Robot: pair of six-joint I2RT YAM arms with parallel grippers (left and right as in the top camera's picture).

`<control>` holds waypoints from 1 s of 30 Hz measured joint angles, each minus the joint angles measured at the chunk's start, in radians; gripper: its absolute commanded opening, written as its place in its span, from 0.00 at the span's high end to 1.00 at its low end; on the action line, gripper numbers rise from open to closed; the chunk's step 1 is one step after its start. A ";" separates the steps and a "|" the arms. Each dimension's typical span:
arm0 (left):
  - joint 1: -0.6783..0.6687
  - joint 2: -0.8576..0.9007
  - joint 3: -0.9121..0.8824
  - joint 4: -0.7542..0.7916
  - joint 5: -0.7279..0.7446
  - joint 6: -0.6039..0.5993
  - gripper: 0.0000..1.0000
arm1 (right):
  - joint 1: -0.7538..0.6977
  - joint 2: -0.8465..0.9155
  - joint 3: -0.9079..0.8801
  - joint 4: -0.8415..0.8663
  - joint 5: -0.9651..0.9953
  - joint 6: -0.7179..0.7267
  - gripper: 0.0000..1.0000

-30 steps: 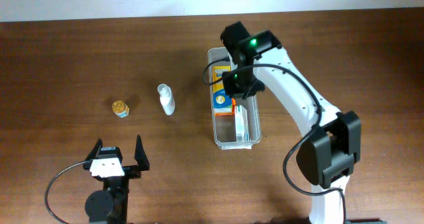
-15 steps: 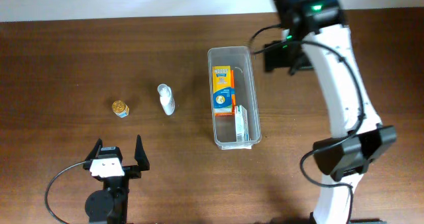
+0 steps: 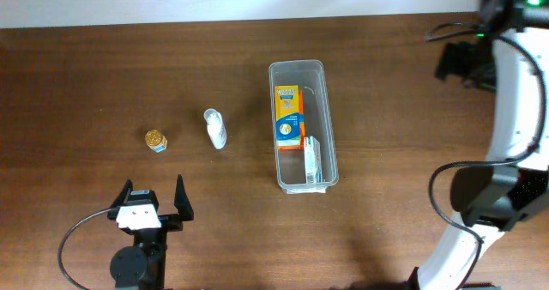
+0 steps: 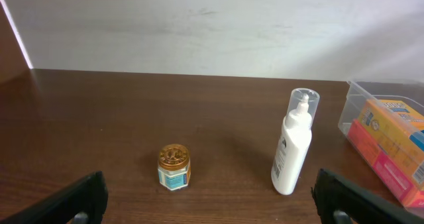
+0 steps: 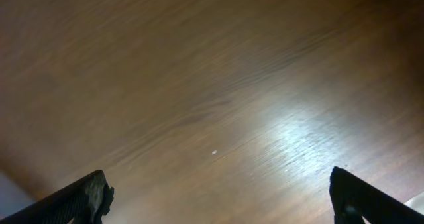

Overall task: Pack container
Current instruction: 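Raise the right gripper and retract it to the right side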

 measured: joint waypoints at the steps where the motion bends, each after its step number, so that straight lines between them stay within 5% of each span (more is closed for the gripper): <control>1: 0.000 0.000 0.000 0.000 0.000 0.000 0.01 | -0.022 0.000 0.000 0.010 0.000 0.000 0.02; 24: 0.000 0.000 0.000 0.005 0.000 0.000 0.01 | -0.174 0.042 0.000 0.189 0.045 -0.003 0.02; 30: 0.000 0.000 -0.003 0.150 0.004 0.000 0.01 | -0.176 0.045 0.000 0.189 0.046 -0.003 0.02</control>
